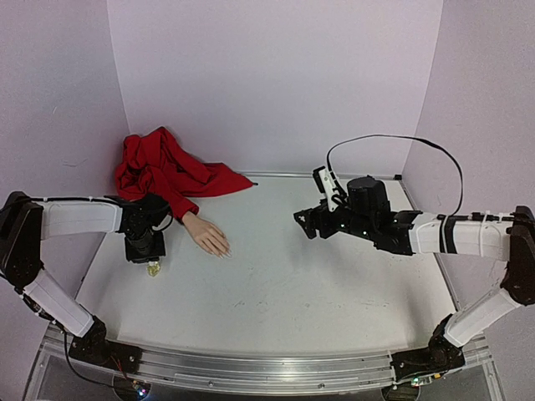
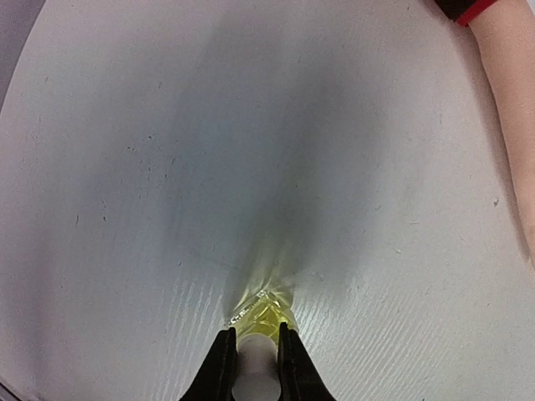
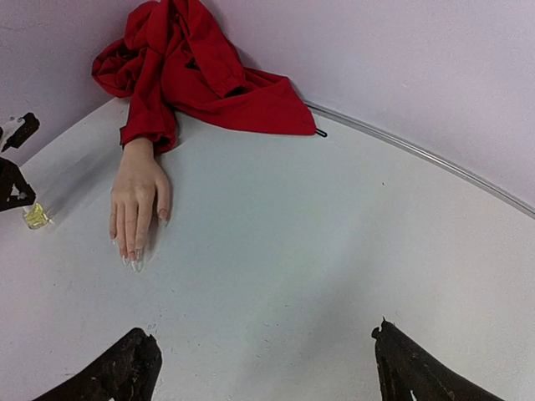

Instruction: Paint the nails

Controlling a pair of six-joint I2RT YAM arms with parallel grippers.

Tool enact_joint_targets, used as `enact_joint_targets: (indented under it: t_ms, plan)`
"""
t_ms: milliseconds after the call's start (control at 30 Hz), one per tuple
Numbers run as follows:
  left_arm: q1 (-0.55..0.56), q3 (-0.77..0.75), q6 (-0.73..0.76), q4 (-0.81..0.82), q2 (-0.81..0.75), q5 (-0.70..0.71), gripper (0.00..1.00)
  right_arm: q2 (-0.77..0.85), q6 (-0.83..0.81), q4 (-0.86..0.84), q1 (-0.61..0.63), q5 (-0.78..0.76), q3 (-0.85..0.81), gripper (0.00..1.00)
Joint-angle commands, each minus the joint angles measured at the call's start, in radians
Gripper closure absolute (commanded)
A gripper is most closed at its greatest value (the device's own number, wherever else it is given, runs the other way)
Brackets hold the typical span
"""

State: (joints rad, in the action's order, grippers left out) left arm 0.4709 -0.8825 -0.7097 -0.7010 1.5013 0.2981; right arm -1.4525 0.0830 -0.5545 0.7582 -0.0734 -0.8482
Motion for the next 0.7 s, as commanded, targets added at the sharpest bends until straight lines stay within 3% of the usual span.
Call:
enact_joint_targets:
  t_ms: [0,233,500,667]
  plan:
    - [-0.01,0.026,-0.044,0.045,-0.033,0.036,0.84,0.047,0.029,-0.044,-0.023,-0.025,0.011,0.09]
    - [-0.021,0.029,-0.019,0.052,-0.056,0.012,0.64,0.08,0.088,-0.05,-0.095,-0.046,0.051,0.09]
    - [-0.101,-0.054,0.107,0.049,-0.212,-0.013,0.31,0.211,0.188,0.024,-0.331,-0.057,0.13,0.06]
    - [-0.228,-0.081,0.266,0.245,-0.384,-0.065,0.13,0.352,0.169,0.102,-0.417,-0.146,0.141,0.02]
